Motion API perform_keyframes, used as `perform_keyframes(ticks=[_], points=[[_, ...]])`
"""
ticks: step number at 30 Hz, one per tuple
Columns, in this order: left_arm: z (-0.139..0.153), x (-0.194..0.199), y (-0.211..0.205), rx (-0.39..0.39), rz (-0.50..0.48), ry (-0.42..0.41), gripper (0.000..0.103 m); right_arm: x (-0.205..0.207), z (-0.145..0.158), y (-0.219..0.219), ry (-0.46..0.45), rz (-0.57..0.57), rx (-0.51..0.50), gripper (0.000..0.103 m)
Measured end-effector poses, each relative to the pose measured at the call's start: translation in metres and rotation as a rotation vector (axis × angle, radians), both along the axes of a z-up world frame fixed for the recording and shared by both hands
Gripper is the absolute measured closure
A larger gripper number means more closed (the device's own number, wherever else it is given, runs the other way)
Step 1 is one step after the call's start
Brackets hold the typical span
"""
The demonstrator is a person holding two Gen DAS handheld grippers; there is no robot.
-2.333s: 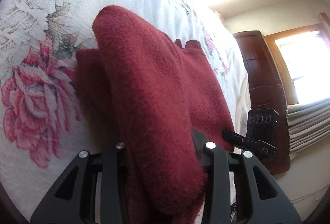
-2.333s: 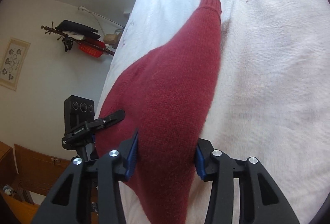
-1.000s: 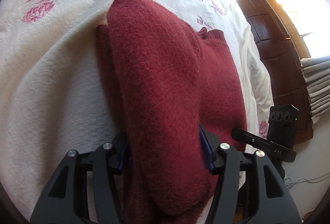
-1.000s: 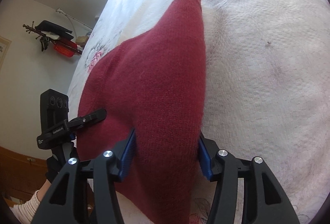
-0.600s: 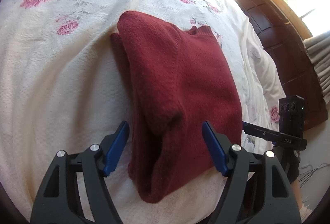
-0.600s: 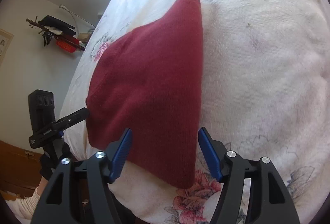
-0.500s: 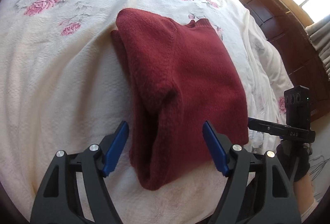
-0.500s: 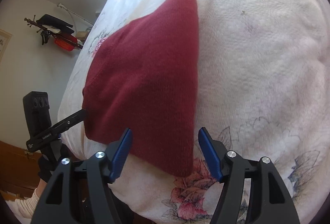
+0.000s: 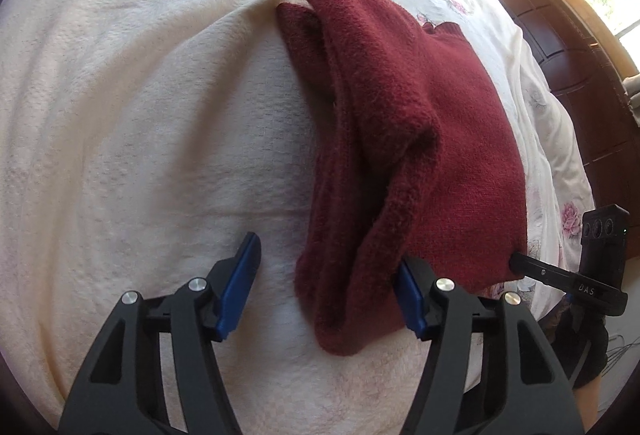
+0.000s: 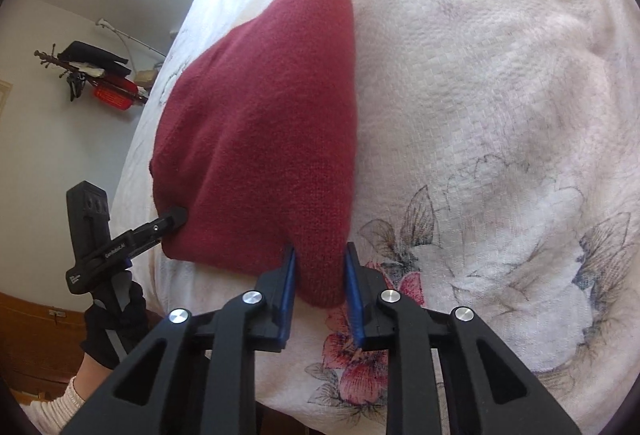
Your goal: Fold small clothes
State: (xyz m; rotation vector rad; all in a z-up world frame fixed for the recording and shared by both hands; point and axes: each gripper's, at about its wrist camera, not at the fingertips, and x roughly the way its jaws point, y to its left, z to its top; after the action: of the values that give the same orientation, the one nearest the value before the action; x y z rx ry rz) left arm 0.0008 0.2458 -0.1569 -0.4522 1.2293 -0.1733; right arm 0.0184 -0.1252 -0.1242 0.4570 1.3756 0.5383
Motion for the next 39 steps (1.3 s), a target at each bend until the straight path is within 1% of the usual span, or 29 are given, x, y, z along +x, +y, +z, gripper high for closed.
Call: perform_keyframes(ticks=[8,11,12,13,14,15,16,17,18,19,20,21,22,24,27,30,32,36,37,39], points=[[-0.001,-0.006,0.002,0.029,-0.012,-0.011,0.039,-0.001,-0.009,0.005,0.021,-0.038,-0.010,0.079],[0.002,-0.009,0.002,0.040,-0.007,-0.008,0.039,-0.003,-0.008,0.006,0.018,-0.048,-0.017,0.076],[0.005,-0.009,-0.001,0.048,-0.005,-0.007,0.038,-0.004,-0.007,0.005,0.016,-0.050,-0.021,0.073],[0.007,-0.012,-0.003,0.056,-0.005,-0.006,0.038,-0.006,-0.004,0.005,0.016,-0.053,-0.031,0.067],[0.011,-0.015,-0.003,0.069,-0.005,-0.007,0.037,-0.008,-0.002,0.005,0.014,-0.058,-0.042,0.065],[0.014,-0.018,-0.004,0.087,-0.004,-0.004,0.035,-0.010,0.001,0.005,0.010,-0.062,-0.050,0.059],[0.017,-0.021,-0.005,0.102,-0.002,-0.001,0.034,-0.013,0.005,0.005,0.003,-0.068,-0.064,0.051],[0.021,-0.025,-0.007,0.114,0.000,0.001,0.032,-0.016,0.010,0.005,-0.007,-0.073,-0.089,0.045],[0.025,-0.029,-0.008,0.127,0.002,0.004,0.030,-0.019,0.016,0.006,-0.024,-0.075,-0.115,0.034],[0.029,-0.032,-0.010,0.139,0.004,0.006,0.028,-0.022,0.022,0.008,-0.050,-0.073,-0.141,0.032],[0.033,-0.036,-0.011,0.154,0.006,0.008,0.024,-0.026,0.029,0.010,-0.070,-0.067,-0.171,0.029],[0.037,-0.039,-0.013,0.170,0.007,0.010,0.023,-0.029,0.035,0.013,-0.081,-0.062,-0.211,0.019],[0.041,-0.041,-0.016,0.184,0.009,0.013,0.022,-0.032,0.041,0.016,-0.095,-0.060,-0.257,0.014],[0.049,-0.047,-0.021,0.211,0.013,0.020,0.018,-0.039,0.051,0.021,-0.137,-0.050,-0.315,0.013],[0.064,-0.053,-0.027,0.251,0.025,0.015,0.014,-0.042,0.067,0.027,-0.156,-0.048,-0.392,0.009],[0.080,-0.061,-0.029,0.269,0.050,-0.006,0.014,-0.049,0.085,0.031,-0.198,-0.053,-0.391,0.009],[0.091,-0.066,-0.032,0.303,0.061,-0.022,0.013,-0.054,0.096,0.032,-0.218,-0.055,-0.388,0.008],[0.111,-0.074,-0.038,0.358,0.065,-0.061,0.012,-0.065,0.121,0.042,-0.281,-0.048,-0.442,0.007],[0.115,-0.076,-0.040,0.372,0.068,-0.068,0.012,-0.067,0.127,0.044,-0.295,-0.044,-0.451,0.004],[0.122,-0.080,-0.043,0.393,0.072,-0.080,0.012,-0.069,0.137,0.052,-0.318,-0.042,-0.490,0.004]])
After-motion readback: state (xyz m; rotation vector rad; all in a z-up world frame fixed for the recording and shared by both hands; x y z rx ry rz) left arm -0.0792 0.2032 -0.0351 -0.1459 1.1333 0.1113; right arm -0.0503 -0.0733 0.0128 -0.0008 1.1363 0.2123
